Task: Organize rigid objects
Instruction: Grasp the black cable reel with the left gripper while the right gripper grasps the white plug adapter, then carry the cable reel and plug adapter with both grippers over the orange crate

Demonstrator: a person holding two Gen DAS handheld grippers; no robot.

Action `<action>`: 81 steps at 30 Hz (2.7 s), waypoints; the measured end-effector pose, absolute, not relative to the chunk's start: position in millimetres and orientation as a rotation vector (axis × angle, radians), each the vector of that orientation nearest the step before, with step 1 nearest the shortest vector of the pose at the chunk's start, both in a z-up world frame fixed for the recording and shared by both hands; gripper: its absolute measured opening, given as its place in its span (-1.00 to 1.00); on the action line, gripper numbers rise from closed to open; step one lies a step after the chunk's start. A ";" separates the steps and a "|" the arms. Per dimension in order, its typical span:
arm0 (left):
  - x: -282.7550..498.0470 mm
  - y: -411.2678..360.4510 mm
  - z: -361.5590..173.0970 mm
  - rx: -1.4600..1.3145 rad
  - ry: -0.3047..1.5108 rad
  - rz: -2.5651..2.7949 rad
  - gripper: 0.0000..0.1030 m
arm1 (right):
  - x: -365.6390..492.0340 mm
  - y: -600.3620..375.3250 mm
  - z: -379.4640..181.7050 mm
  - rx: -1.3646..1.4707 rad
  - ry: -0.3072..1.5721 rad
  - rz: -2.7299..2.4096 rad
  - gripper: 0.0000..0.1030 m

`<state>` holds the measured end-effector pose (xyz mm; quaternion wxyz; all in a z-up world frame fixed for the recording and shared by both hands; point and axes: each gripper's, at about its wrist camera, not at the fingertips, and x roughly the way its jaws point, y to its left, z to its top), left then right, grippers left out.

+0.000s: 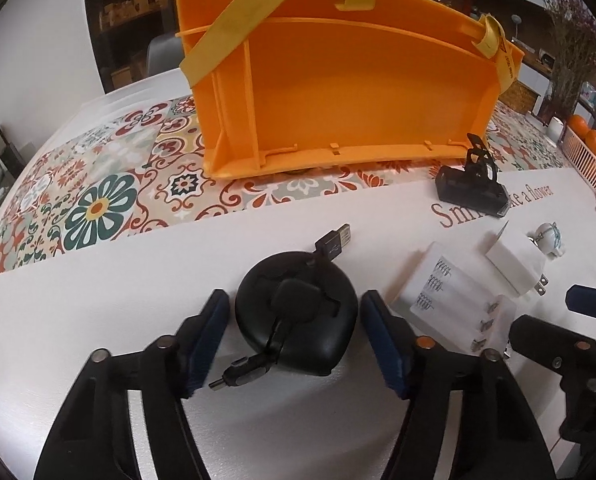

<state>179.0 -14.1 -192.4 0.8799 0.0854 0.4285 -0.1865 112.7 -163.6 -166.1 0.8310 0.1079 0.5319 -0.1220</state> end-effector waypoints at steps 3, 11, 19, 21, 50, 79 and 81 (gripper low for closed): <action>179.2 -15.5 -191.6 0.181 0.888 -0.397 0.08 | 114.5 -164.4 -168.2 0.231 1.135 -0.256 0.62; 180.5 -13.8 -190.3 0.173 0.909 -0.405 0.07 | 115.8 -166.5 -166.7 0.235 1.127 -0.241 0.62; 171.3 -18.3 -173.4 0.159 0.872 -0.406 0.07 | 117.9 -178.0 -162.3 0.230 1.091 -0.243 0.62; 170.2 -21.1 -168.8 0.152 0.860 -0.404 0.07 | 119.0 -182.7 -164.0 0.241 1.085 -0.234 0.62; 171.3 -52.9 -173.8 0.134 0.889 -0.374 0.07 | 145.4 -195.0 -179.3 0.120 1.043 -0.109 0.02; 173.6 -47.2 -128.9 0.124 0.843 -0.360 0.07 | 145.8 -191.8 -138.1 0.115 1.004 -0.066 -0.28; 172.9 -47.6 -122.3 0.125 0.835 -0.361 0.07 | 145.2 -191.1 -130.7 0.115 0.994 -0.063 -0.28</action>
